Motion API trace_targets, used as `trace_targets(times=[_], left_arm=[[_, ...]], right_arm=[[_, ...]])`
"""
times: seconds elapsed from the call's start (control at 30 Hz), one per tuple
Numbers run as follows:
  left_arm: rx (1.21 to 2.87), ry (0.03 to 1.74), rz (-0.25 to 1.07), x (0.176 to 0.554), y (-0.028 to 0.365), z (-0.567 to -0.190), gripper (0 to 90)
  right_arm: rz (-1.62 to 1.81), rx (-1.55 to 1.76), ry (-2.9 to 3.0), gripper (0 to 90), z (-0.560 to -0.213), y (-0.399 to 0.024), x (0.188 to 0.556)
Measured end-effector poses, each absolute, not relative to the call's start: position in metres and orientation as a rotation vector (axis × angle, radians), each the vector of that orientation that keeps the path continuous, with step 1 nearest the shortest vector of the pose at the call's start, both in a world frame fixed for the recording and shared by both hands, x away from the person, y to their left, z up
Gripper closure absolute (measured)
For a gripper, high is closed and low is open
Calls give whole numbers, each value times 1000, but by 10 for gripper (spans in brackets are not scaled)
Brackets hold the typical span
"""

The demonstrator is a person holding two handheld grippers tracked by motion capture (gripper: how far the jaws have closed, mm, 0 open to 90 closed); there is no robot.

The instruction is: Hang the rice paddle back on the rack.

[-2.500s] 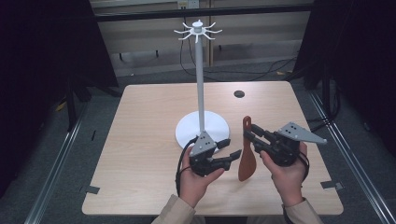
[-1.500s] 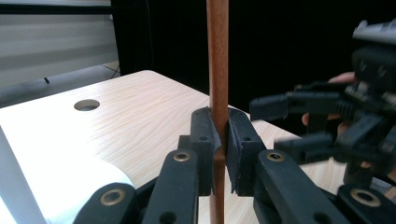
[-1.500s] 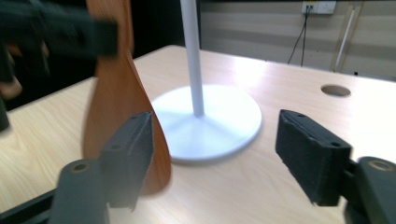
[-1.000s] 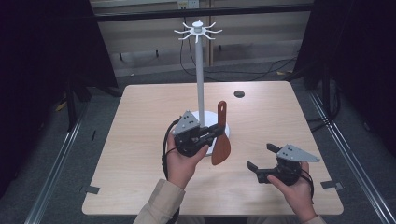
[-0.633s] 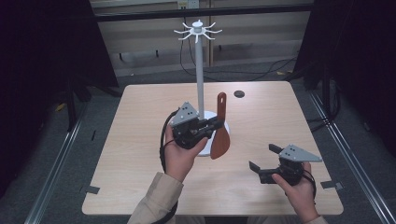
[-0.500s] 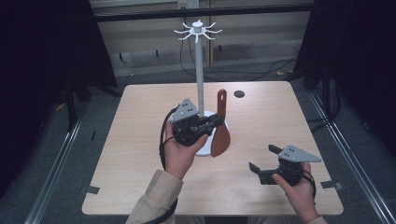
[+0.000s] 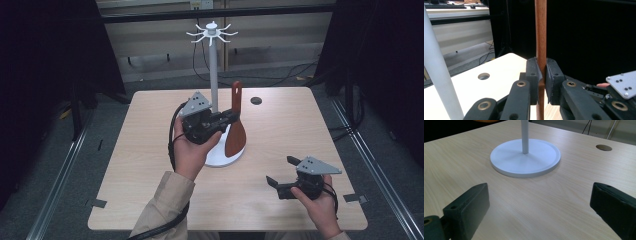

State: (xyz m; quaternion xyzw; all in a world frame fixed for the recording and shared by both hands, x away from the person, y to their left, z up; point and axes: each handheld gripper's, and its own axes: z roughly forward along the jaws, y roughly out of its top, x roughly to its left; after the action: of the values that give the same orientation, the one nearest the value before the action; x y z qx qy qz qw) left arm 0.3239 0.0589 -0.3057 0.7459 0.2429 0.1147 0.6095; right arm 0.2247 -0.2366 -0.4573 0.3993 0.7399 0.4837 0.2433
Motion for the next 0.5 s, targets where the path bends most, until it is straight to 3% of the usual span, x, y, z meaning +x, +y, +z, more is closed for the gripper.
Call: trace_targets(times=[0.5], left_arm=[[1701,555,276,335,58,-282,825]], right_arm=[[1301,1096,2026,22,-457,-239,224]])
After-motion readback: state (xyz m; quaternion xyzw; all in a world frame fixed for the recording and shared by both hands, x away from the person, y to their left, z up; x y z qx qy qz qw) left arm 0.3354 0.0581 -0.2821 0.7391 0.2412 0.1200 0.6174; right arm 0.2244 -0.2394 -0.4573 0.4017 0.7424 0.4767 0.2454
